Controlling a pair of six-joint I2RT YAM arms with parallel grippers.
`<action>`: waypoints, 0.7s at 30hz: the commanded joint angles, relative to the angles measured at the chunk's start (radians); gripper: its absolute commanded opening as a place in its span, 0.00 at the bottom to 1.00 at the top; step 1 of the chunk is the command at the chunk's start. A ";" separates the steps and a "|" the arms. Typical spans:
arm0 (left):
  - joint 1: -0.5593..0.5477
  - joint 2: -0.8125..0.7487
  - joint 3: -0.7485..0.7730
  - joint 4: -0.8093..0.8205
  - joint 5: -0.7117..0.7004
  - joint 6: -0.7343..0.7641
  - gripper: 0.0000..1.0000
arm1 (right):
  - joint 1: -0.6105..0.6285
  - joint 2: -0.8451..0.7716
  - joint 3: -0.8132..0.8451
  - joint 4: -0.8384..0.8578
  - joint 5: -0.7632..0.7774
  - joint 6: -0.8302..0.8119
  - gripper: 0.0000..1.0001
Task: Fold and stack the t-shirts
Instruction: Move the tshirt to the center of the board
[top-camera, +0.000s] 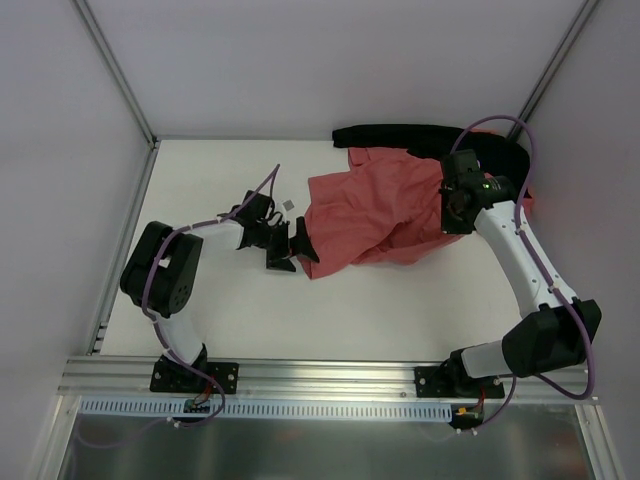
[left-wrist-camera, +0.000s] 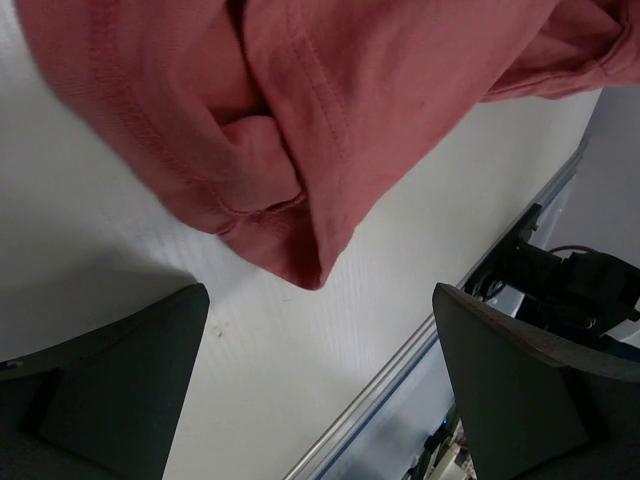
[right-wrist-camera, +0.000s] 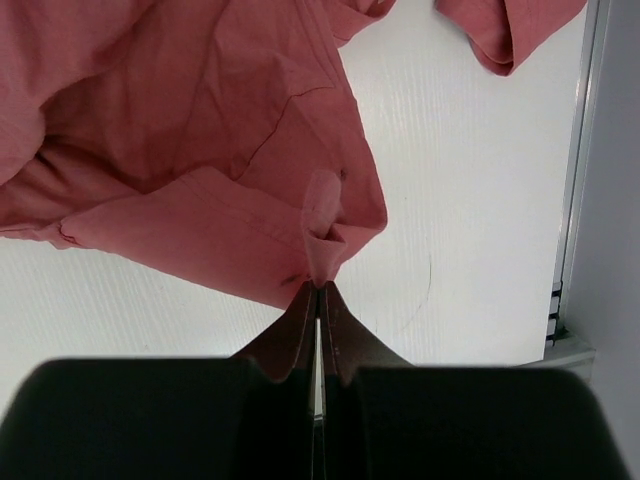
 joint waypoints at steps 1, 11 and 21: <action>-0.029 -0.021 -0.007 0.031 0.026 -0.047 0.99 | 0.003 -0.026 0.015 -0.002 -0.011 0.016 0.01; -0.070 0.034 0.017 -0.006 -0.029 -0.044 0.99 | 0.005 -0.027 0.024 0.009 -0.012 0.008 0.00; -0.148 0.156 0.137 0.017 -0.026 -0.054 0.52 | 0.003 -0.035 0.036 0.012 -0.015 0.005 0.00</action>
